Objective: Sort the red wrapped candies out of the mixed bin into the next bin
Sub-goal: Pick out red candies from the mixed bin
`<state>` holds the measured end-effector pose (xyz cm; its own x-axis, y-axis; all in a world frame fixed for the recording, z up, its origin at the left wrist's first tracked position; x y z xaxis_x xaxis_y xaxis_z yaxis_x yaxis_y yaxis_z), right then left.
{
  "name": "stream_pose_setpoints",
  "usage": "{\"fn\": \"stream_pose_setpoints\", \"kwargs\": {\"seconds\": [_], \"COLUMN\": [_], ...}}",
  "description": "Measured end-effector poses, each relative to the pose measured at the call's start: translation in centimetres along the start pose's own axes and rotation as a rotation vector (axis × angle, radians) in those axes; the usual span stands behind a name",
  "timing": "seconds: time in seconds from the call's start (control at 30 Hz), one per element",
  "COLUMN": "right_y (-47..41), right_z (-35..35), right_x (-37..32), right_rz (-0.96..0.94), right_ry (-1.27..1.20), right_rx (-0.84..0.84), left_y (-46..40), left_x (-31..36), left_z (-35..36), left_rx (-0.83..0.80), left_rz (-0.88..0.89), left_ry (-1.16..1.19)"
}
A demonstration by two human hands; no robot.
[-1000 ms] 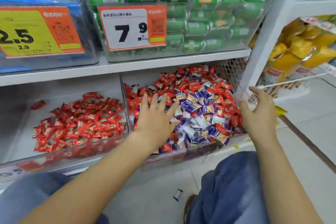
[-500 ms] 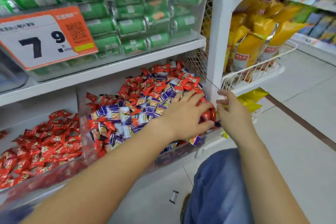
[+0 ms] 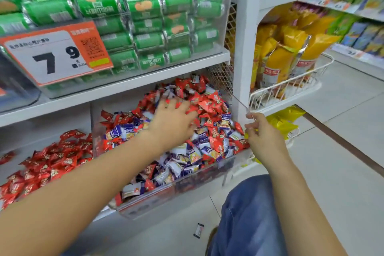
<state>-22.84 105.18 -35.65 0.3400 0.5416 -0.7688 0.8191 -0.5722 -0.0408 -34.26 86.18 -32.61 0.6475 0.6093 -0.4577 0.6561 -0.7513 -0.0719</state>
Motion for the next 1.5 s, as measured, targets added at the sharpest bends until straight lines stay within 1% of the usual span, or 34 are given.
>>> {"fn": "stream_pose_setpoints", "kwargs": {"seconds": [0.03, 0.1, 0.2, 0.23, 0.27, 0.33, 0.43, 0.5, 0.57, 0.6, 0.67, 0.73, 0.83, 0.93, 1.07, 1.17, 1.23, 1.3, 1.4, 1.47, 1.5], "right_y": [0.0, 0.0, 0.1, 0.1, 0.1, 0.2, 0.3, 0.2, 0.2, 0.2, 0.2, 0.0, -0.2, -0.1, 0.4, 0.5, 0.6, 0.7, 1.3, 1.9, 2.1], "right_z": [0.0, -0.1, 0.1, 0.1, 0.2, 0.3, 0.6, 0.6, 0.6, 0.5, 0.5, 0.5, 0.6, 0.8, 0.6, 0.5, 0.6, 0.6, 0.5, 0.6, 0.7], "right_x": [0.1, 0.0, -0.2, -0.4, -0.6, -0.9, -1.2, -1.2, -1.0, -0.8, -0.5, -0.3, -0.3, -0.3, -0.2, -0.1, -0.2, -0.7, -2.2, -3.0, -3.3], "right_rz": [0.0, 0.002, 0.014, 0.018, 0.022, 0.034, 0.056, 0.057, 0.049, 0.041, 0.024, 0.012, 0.015, 0.016, 0.021, 0.033, 0.016, -0.052, -0.162, -0.256, -0.296], "right_ry": [0.0, -0.004, -0.017, -0.017, -0.016, -0.021, -0.023, -0.025, -0.038, -0.047, -0.061, -0.062, -0.037, 0.006, -0.024, -0.036, -0.043, -0.043, -0.11, -0.158, -0.169], "right_rx": [-0.002, -0.005, -0.013, -0.013, -0.011, -0.004, 0.013, 0.022, 0.025, 0.023, 0.023, 0.023, 0.038, 0.054, 0.027, 0.005, 0.04, 0.145, 0.33, 0.374, 0.361], "left_y": [0.8, 2.7, 5.0, 5.5, 5.7, 5.5, 3.3, 1.2, -0.9, -1.7, -2.9, -3.4, -4.0, -4.3, -2.7, 0.2, 2.3, 4.4, 6.7, 8.0, 8.6], "left_x": [-1.3, -3.9, -6.5, -6.7, -6.5, -5.0, -0.4, 3.5, 6.3, 7.1, 7.6, 7.6, 7.8, 7.3, 3.8, 0.4, -1.1, -1.9, -2.2, -2.3, -2.4], "left_z": [0.4, 0.8, 1.0, 0.7, 0.2, -1.0, -2.8, -3.4, -3.1, -2.7, -1.6, -0.9, -1.1, -1.7, -1.2, -0.8, -0.5, -0.4, -0.2, -0.2, -0.2], "left_rx": [0.014, -0.055, -0.197, -0.198, -0.164, -0.067, -0.004, -0.035, -0.096, -0.141, -0.218, -0.24, -0.26, -0.324, -0.381, -0.327, -0.2, -0.075, -0.048, -0.044, -0.043], "left_rz": [-0.044, -0.088, -0.046, -0.043, -0.054, -0.05, 0.105, 0.232, 0.306, 0.32, 0.342, 0.362, 0.312, 0.135, -0.121, -0.22, -0.202, -0.149, -0.094, -0.072, -0.064], "left_ry": [0.014, 0.092, 0.192, 0.229, 0.274, 0.3, 0.304, 0.367, 0.41, 0.392, 0.276, 0.169, 0.05, -0.028, 0.019, 0.097, 0.172, 0.19, 0.212, 0.273, 0.33]}}
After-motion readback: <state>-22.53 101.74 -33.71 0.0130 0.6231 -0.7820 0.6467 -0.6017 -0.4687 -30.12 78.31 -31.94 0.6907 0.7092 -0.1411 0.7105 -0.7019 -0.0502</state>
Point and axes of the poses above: each hand's wrist, its own y-axis away from the middle knuckle, its own z-axis out of the palm, x = y × z, the point moved 1 cm from there along -y, towards the middle knuckle, and after that the axes turned 8 degrees about -y, right-handed, at the moved point
